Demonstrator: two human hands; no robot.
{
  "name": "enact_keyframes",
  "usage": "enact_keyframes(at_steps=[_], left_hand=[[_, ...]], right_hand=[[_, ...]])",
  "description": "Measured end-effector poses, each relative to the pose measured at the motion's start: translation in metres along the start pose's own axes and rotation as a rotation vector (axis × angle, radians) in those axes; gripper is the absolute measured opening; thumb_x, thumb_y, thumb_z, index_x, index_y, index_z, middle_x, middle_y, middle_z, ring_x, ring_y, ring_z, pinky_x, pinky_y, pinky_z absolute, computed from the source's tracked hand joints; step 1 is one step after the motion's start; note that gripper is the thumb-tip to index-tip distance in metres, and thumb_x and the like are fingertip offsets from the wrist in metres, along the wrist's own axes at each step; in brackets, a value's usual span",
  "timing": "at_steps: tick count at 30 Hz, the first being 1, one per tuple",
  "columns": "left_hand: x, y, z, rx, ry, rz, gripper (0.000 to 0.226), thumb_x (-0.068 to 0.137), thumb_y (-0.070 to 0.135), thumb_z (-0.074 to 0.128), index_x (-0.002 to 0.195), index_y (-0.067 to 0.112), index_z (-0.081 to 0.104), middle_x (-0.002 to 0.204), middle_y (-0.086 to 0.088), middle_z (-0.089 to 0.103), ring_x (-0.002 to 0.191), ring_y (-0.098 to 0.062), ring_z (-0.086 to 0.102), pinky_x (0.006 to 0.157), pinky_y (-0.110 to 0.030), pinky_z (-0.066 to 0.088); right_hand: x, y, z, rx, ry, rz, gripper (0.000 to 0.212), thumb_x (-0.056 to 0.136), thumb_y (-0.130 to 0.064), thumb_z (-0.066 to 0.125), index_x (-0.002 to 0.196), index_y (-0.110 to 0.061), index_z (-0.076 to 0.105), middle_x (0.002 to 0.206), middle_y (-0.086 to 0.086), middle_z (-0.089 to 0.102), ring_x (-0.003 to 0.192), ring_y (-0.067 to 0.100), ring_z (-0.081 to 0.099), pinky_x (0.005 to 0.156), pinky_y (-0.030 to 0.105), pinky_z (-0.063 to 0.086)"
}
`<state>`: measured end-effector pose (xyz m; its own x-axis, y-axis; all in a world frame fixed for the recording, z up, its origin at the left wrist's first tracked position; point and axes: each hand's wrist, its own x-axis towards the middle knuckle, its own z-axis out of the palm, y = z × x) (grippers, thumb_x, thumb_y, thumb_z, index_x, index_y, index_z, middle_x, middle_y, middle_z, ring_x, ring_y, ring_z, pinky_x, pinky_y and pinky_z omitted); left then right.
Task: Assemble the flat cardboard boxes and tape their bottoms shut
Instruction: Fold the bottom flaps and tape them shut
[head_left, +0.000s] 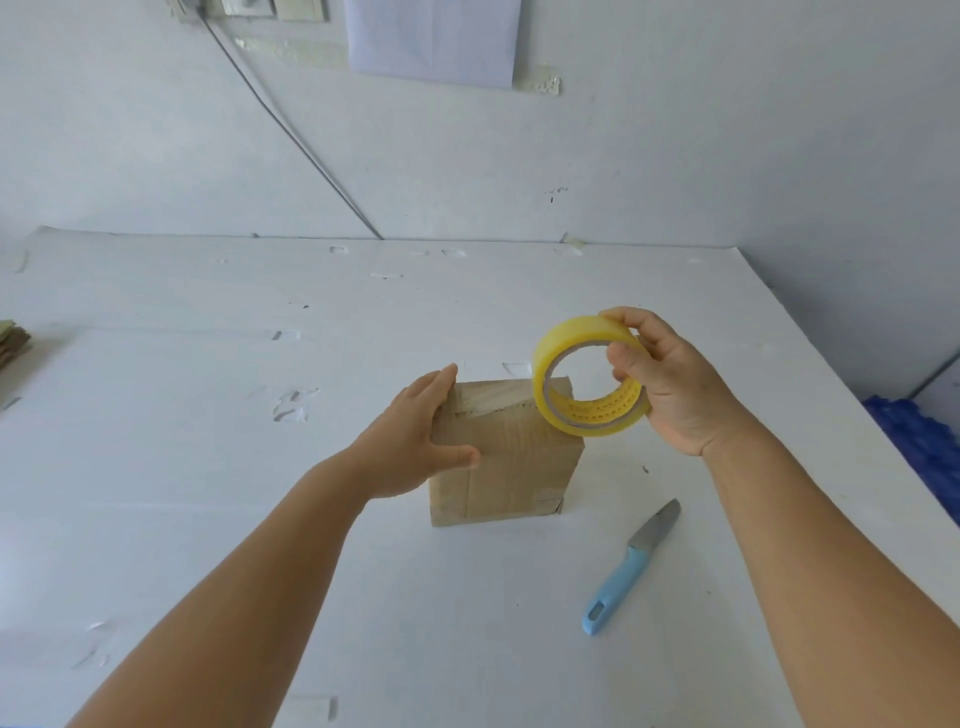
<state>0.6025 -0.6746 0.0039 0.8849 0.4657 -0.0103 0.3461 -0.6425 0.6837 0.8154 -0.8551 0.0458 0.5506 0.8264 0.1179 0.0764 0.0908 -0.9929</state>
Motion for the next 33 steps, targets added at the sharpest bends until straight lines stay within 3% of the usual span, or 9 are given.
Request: enact_keyframes(at_steps=[2, 4, 7, 9, 11, 23, 27, 30, 33], left_hand=[[0.001, 0.001, 0.000, -0.006, -0.009, 0.006, 0.100, 0.077, 0.041, 0.074, 0.151, 0.025, 0.009, 0.153, 0.014, 0.019, 0.137, -0.007, 0.022, 0.108, -0.025, 0.022], [0.002, 0.002, 0.000, -0.005, -0.015, 0.017, 0.099, 0.078, 0.040, 0.073, 0.151, 0.027, 0.008, 0.153, 0.013, 0.019, 0.137, -0.006, 0.022, 0.108, -0.025, 0.023], [0.003, 0.000, -0.001, -0.002, -0.015, 0.024, 0.098, 0.078, 0.038, 0.073, 0.151, 0.027, 0.009, 0.152, 0.015, 0.020, 0.131, -0.001, 0.024, 0.104, -0.022, 0.025], [0.002, -0.003, -0.001, -0.012, -0.009, 0.019, 0.097, 0.079, 0.037, 0.073, 0.151, 0.027, 0.010, 0.149, 0.016, 0.022, 0.124, 0.003, 0.025, 0.101, -0.020, 0.025], [0.003, -0.004, -0.001, -0.025, -0.011, 0.020, 0.096, 0.079, 0.035, 0.074, 0.151, 0.026, 0.011, 0.148, 0.017, 0.023, 0.122, 0.005, 0.026, 0.098, -0.018, 0.025], [0.005, -0.005, -0.003, 0.006, -0.030, 0.027, 0.096, 0.078, 0.038, 0.074, 0.151, 0.028, 0.012, 0.149, 0.018, 0.023, 0.130, -0.003, 0.027, 0.104, -0.022, 0.024], [0.005, -0.008, -0.003, -0.005, -0.012, 0.035, 0.096, 0.077, 0.036, 0.075, 0.150, 0.031, 0.013, 0.142, 0.023, 0.025, 0.125, 0.002, 0.028, 0.103, -0.021, 0.025], [0.005, -0.008, -0.001, -0.034, 0.005, 0.048, 0.093, 0.076, 0.033, 0.076, 0.147, 0.040, 0.017, 0.133, 0.031, 0.027, 0.121, 0.003, 0.032, 0.097, -0.018, 0.027], [0.002, -0.004, 0.000, -0.052, -0.003, 0.085, 0.085, 0.077, 0.031, 0.074, 0.133, 0.063, 0.018, 0.132, 0.038, 0.028, 0.124, -0.004, 0.036, 0.102, -0.027, 0.034]], right_hand=[[0.001, -0.001, 0.002, -0.041, 0.024, -0.002, 0.054, 0.059, -0.067, 0.073, 0.101, -0.035, 0.062, 0.064, -0.021, 0.052, 0.068, 0.005, 0.042, 0.068, 0.018, 0.036], [0.003, -0.002, 0.004, -0.088, 0.059, -0.035, 0.071, 0.047, -0.081, 0.067, 0.100, -0.034, 0.062, 0.063, -0.023, 0.053, 0.065, -0.002, 0.045, 0.063, 0.013, 0.036], [0.006, -0.003, 0.000, -0.134, 0.098, -0.053, 0.040, 0.069, -0.063, 0.065, 0.096, -0.034, 0.064, 0.065, -0.023, 0.055, 0.066, -0.004, 0.048, 0.071, 0.016, 0.038], [0.006, -0.003, -0.008, -0.202, 0.105, -0.054, 0.023, 0.074, -0.048, 0.066, 0.093, -0.036, 0.067, 0.080, -0.017, 0.061, 0.077, 0.000, 0.054, 0.079, 0.022, 0.040], [0.003, -0.002, -0.014, -0.246, 0.096, -0.037, 0.020, 0.072, -0.046, 0.069, 0.091, -0.039, 0.068, 0.089, -0.011, 0.063, 0.085, 0.005, 0.056, 0.082, 0.025, 0.043], [0.006, 0.002, -0.028, -0.342, 0.084, -0.022, 0.025, 0.065, -0.039, 0.073, 0.090, -0.041, 0.069, 0.091, -0.015, 0.065, 0.083, 0.009, 0.059, 0.073, 0.023, 0.046], [0.003, 0.010, -0.039, -0.422, 0.125, 0.045, 0.028, 0.063, -0.037, 0.078, 0.089, -0.041, 0.069, 0.095, -0.011, 0.068, 0.084, 0.010, 0.063, 0.071, 0.022, 0.046], [-0.001, 0.021, -0.039, -0.435, 0.122, 0.091, 0.029, 0.060, -0.043, 0.075, 0.088, -0.043, 0.068, 0.090, -0.016, 0.068, 0.075, -0.001, 0.061, 0.064, 0.015, 0.044], [-0.002, 0.030, -0.039, -0.442, 0.119, 0.117, 0.025, 0.069, -0.036, 0.080, 0.089, -0.043, 0.068, 0.094, -0.012, 0.068, 0.081, 0.006, 0.062, 0.065, 0.019, 0.044]])
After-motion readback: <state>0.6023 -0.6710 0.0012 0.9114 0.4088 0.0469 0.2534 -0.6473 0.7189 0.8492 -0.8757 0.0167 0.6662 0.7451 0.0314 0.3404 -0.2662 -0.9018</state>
